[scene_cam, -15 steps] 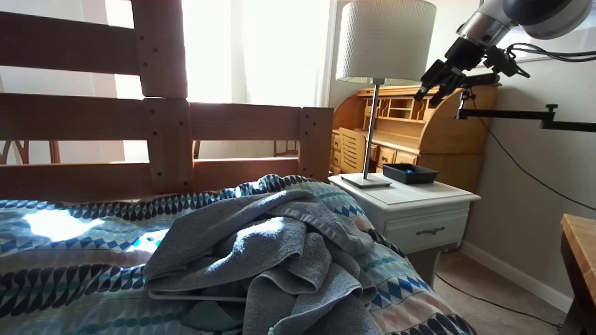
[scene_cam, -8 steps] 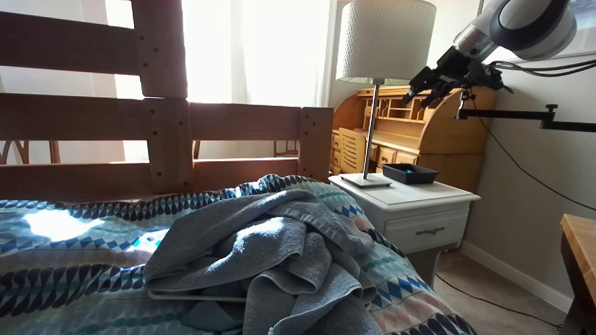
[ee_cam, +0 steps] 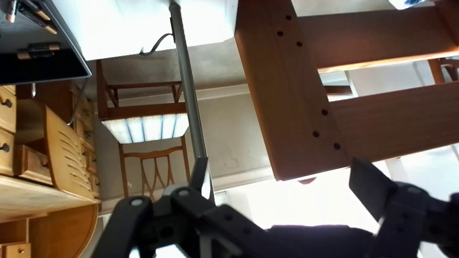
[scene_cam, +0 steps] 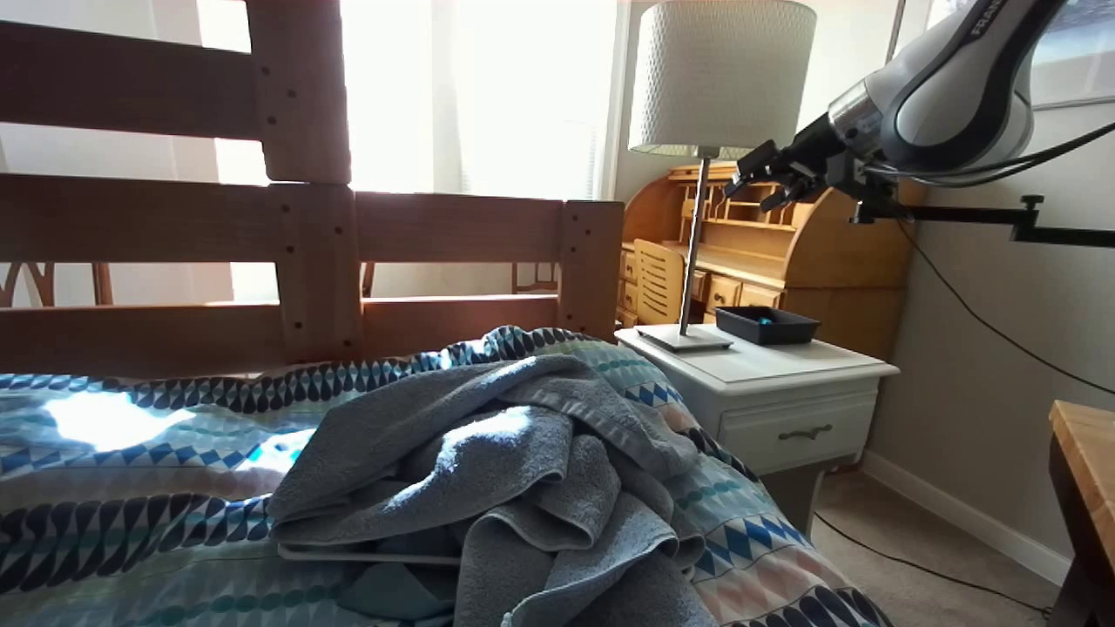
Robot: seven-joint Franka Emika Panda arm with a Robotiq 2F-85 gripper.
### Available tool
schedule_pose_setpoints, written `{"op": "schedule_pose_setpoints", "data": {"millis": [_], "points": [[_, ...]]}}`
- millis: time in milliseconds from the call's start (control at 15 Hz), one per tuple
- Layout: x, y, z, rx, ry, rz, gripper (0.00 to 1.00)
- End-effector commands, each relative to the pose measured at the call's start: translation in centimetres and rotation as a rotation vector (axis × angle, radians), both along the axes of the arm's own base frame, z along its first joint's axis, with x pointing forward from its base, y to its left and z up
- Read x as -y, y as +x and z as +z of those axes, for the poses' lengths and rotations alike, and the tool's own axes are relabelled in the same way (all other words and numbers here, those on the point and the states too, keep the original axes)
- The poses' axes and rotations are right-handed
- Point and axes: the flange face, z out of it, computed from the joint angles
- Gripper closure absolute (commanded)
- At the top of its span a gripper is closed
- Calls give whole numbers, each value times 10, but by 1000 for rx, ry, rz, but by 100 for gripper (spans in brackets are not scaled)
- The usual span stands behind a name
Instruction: Move the lamp forward
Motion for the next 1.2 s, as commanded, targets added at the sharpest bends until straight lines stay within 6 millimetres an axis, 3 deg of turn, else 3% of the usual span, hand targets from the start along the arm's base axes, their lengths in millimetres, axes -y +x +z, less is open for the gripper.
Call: {"op": "schedule_pose_setpoints", "data": {"millis": [0, 533, 800, 1133], "points": [[13, 29, -16, 101, 15, -42, 0], [40, 75, -36, 301, -42, -85, 0], [60, 83, -46, 347, -116, -93, 0], [70, 93, -57, 379, -187, -78, 0]]}}
